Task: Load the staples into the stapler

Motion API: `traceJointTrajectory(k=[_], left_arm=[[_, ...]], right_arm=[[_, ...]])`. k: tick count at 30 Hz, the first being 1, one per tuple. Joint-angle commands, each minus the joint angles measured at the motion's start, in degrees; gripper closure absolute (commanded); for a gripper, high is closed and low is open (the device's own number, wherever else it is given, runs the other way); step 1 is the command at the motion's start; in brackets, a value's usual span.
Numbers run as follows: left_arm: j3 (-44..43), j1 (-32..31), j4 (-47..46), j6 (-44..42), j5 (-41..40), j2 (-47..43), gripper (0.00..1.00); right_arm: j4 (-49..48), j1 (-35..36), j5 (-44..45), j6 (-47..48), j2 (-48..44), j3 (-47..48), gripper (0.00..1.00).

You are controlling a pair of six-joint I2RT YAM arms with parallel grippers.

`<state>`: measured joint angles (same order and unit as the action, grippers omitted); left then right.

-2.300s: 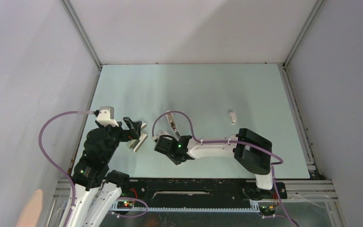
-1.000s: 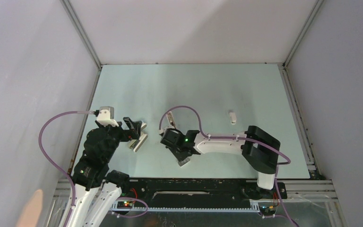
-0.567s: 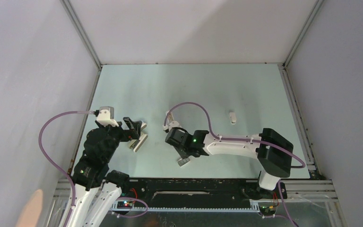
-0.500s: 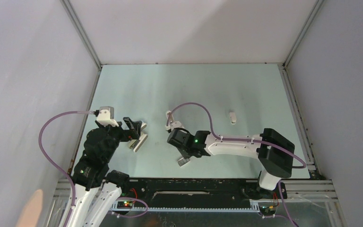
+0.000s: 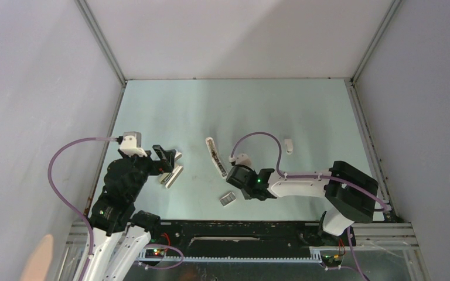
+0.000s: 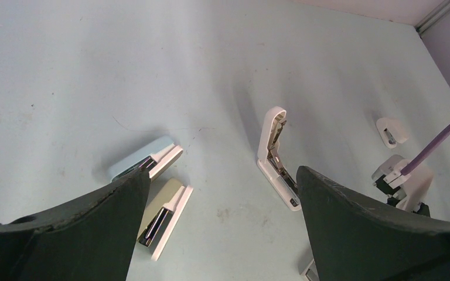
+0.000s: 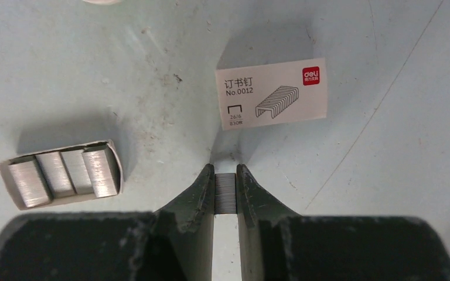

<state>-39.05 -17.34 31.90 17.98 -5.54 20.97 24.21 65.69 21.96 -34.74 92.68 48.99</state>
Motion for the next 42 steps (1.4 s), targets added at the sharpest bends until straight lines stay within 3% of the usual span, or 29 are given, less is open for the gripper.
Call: traceJointTrajectory(k=[1,9,14,19,29,42], left_arm=[[0.0,0.6,-1.6,0.3,1.1,0.6,0.02],[0.0,0.6,-1.6,0.3,1.1,0.3,0.02],[0.1,0.6,-1.6,0.3,1.2,0.1,0.02],[0.0,0.6,-1.6,0.3,1.2,-0.1,0.02],[0.1,0.6,-1.6,0.3,1.5,-0.3,0.02],[-0.1,0.5,-1.6,0.1,1.3,-0.4,0.02]], right_arm=[[-3.1,0.2,0.9,-3.5,-2.0,-0.5,0.82],[2.0,0.5,-1.6,-5.4,-4.9,-0.7,0.64],[4.2,-1.0,-4.2,-5.9,-8.3,-0.7,0.6],[7.3,-4.3,-8.7,-4.7,-8.8,1.4,0.59],[15.5,-5.2,-12.9,0.7,0.3,10.1,0.59],[19.5,-5.3,-12.7,4.5,9.1,16.3,0.63]])
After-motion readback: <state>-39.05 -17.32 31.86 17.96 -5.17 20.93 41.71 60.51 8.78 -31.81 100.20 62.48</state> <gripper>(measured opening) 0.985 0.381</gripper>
